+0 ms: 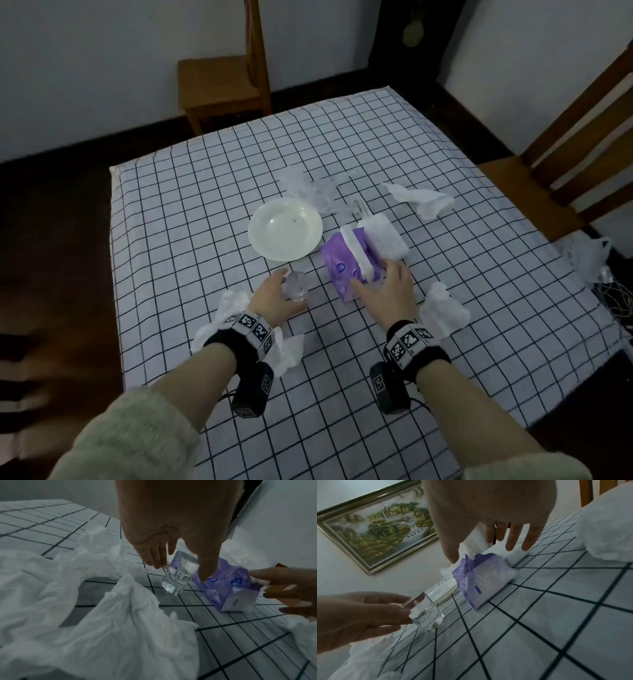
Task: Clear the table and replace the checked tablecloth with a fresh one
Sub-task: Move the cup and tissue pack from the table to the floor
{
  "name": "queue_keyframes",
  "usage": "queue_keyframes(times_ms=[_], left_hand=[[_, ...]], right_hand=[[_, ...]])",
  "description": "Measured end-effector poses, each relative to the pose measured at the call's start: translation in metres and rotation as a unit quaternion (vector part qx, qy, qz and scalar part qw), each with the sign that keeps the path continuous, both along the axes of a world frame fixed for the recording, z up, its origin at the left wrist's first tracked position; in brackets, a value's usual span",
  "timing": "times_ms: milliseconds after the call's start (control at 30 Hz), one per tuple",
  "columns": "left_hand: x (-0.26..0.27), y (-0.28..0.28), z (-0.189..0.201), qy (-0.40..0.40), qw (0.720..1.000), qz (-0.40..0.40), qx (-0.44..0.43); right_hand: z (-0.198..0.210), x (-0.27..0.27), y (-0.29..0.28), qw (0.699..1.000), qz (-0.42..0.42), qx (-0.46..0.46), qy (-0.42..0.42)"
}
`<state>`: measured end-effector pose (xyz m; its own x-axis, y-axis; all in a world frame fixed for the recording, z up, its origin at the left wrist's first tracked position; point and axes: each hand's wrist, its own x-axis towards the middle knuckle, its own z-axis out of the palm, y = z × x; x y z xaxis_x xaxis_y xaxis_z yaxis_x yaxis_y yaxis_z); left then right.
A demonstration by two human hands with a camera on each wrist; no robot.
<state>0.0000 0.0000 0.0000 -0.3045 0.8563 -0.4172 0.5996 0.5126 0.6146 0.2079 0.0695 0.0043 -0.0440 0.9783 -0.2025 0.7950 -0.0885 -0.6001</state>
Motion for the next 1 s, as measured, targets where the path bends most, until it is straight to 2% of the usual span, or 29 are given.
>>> queue_keyframes(times_ms=[67,167,367,500,667,833,1000], left_hand=[[0.002,0.006,-0.004,-0.014,1.0,-0.003,0.001],[0.005,0.009,-0.013,-0.011,1.0,0.007,-0.002],[0.005,0.019,-0.019,0.039,0.998,0.037,-0.029],[0.005,0.023,-0.021,0.064,0.997,0.017,-0.043],[0.005,0.023,-0.018,0.084,0.996,0.011,-0.025],[0.009,0.011,-0.015,0.063,0.998,0.008,0.002],[0.02,-0.007,-0.003,0.033,0.999,0.011,0.025]], right_hand=[[-0.005,-0.004,0.004,0.999,-0.014,0.031,0.0],[-0.019,-0.008,0.004,1.0,-0.01,0.026,-0.011],[-0.037,-0.014,0.007,0.998,-0.03,0.034,-0.033],[-0.041,-0.016,0.005,0.998,-0.028,0.058,-0.023],[-0.041,-0.015,-0.001,0.994,-0.058,0.097,0.006],[-0.039,-0.011,-0.002,0.991,-0.096,0.074,0.05],[-0.033,-0.001,-0.005,0.973,-0.17,0.029,0.155]])
